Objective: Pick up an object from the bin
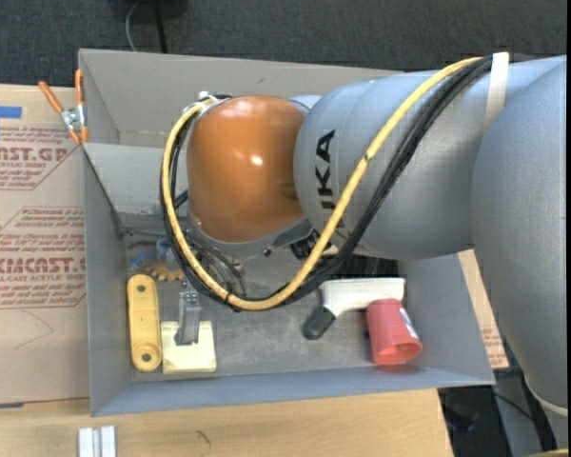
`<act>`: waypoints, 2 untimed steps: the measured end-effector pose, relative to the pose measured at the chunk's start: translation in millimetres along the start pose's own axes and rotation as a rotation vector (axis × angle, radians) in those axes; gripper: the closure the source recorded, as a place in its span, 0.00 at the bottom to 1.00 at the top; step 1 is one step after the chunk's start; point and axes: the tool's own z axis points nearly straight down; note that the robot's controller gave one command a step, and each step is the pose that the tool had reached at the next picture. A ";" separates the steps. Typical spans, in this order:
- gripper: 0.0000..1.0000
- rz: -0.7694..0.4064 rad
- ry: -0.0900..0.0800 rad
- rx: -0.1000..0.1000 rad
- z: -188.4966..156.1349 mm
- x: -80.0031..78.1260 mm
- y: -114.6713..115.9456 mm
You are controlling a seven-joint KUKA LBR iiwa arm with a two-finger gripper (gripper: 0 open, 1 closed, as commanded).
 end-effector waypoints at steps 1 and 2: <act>0.00 0.003 -0.007 -0.002 -4.3 -2.1 -1.2; 0.00 -0.088 -0.011 -0.001 58.6 5.7 -12.9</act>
Offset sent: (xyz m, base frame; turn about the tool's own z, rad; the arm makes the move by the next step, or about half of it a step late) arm -0.0182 -0.0291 -0.1427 -0.2019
